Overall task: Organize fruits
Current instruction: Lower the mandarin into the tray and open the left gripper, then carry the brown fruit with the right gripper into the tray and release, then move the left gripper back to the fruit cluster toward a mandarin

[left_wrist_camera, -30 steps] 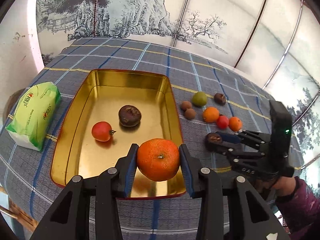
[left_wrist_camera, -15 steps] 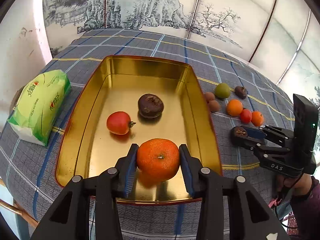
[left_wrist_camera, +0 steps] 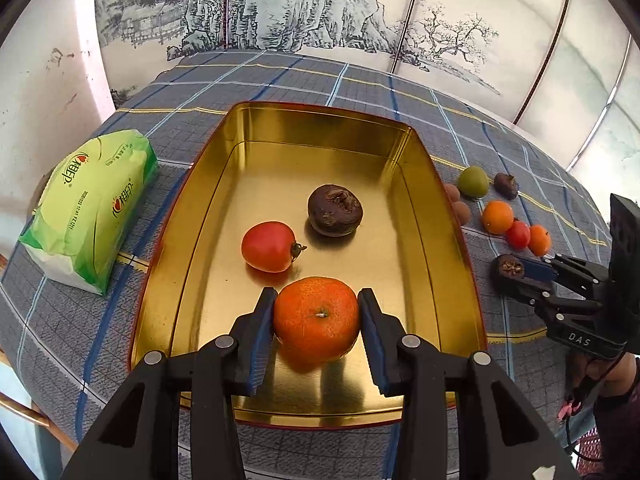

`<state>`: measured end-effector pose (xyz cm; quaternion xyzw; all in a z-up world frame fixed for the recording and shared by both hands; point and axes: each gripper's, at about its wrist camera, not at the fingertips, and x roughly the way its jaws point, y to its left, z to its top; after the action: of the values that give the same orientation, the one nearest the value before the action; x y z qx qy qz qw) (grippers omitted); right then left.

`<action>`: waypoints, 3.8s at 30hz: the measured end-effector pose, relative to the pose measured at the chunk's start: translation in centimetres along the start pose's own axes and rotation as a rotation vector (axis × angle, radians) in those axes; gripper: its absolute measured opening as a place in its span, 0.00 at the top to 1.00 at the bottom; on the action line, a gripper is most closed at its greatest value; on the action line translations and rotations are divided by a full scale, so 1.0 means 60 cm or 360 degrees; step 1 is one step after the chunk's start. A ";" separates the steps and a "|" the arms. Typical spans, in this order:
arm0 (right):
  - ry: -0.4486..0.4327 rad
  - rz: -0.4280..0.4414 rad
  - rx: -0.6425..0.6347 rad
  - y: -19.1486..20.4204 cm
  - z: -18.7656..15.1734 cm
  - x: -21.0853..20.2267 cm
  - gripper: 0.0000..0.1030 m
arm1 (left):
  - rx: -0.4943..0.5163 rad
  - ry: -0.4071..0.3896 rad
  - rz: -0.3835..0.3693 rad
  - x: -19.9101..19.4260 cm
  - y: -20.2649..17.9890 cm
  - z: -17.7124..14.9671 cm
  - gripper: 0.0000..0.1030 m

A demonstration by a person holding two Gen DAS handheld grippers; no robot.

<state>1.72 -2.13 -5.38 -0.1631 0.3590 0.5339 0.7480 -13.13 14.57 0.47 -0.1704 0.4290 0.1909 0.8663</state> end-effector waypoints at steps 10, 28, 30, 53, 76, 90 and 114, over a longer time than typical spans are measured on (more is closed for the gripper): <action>0.0000 -0.0003 -0.0004 0.001 0.000 0.000 0.64 | 0.0062 -0.0070 0.0062 -0.010 -0.008 0.012 0.66; 0.0003 -0.0029 -0.0021 0.005 -0.001 -0.001 0.64 | 0.0022 -0.0307 0.0197 -0.073 -0.011 0.006 0.29; 0.0003 -0.0028 0.0002 0.005 -0.001 -0.003 0.64 | -0.0021 -0.0353 0.0189 -0.088 -0.002 0.005 0.23; -0.0045 0.0202 -0.0155 0.128 0.154 -0.014 0.64 | 0.0002 -0.0416 0.0264 -0.149 0.020 -0.030 0.12; 0.0334 0.0132 -0.0134 0.207 0.277 0.195 0.64 | 0.0059 -0.0387 0.0327 -0.133 0.036 -0.045 0.07; 0.0331 0.0193 0.0079 0.196 0.300 0.225 0.64 | 0.0108 -0.0371 0.0364 -0.123 0.028 -0.049 0.05; -0.0219 0.0051 0.0292 -0.023 0.080 -0.073 0.62 | 0.0276 -0.0357 0.0234 -0.139 -0.058 -0.051 0.04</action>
<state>3.96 -2.65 0.84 -0.0512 0.3566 0.5206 0.7741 -18.21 8.57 5.88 -0.0407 0.3557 0.2339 0.9039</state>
